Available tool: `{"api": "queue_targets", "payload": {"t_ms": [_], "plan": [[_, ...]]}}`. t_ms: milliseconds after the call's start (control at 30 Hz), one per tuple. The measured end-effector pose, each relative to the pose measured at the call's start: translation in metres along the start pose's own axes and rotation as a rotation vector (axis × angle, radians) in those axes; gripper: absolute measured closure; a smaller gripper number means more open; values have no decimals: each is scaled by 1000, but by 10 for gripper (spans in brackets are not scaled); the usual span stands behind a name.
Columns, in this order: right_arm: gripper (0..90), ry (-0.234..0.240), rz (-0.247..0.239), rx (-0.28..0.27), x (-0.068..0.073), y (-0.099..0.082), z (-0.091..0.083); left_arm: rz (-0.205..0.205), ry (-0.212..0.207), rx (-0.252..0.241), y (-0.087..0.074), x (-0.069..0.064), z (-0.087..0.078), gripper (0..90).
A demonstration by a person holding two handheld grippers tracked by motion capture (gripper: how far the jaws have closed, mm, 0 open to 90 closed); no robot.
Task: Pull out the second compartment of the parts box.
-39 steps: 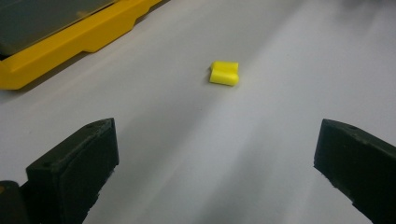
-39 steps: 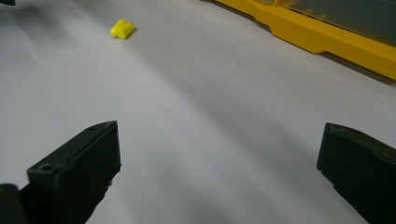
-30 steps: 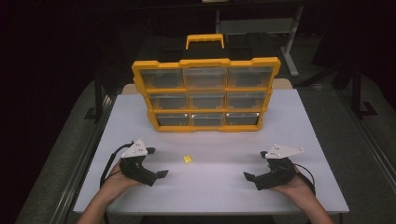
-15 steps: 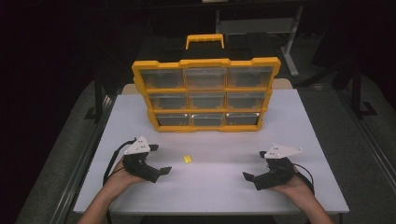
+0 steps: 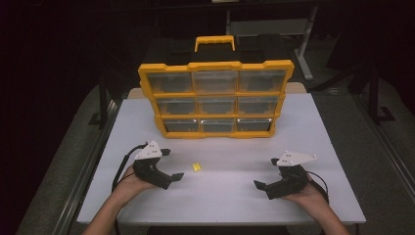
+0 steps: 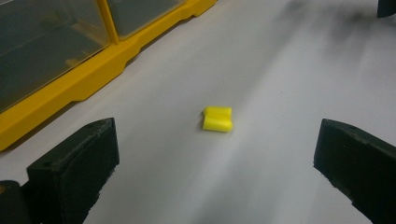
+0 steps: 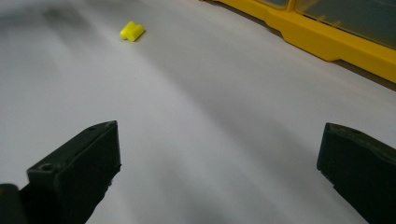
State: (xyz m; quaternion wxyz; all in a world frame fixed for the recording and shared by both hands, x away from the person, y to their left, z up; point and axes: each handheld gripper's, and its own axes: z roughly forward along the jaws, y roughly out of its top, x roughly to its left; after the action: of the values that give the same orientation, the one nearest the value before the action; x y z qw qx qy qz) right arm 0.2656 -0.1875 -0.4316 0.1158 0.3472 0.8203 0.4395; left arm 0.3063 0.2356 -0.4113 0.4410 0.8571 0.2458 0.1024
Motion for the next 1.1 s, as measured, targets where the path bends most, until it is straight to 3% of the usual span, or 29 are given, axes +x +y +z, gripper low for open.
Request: {"api": "queue_targets", "payload": {"t_ms": [1100], "plan": [[0, 8, 3, 4, -1, 0, 1, 6, -13, -34, 18, 2, 17, 0]]}}
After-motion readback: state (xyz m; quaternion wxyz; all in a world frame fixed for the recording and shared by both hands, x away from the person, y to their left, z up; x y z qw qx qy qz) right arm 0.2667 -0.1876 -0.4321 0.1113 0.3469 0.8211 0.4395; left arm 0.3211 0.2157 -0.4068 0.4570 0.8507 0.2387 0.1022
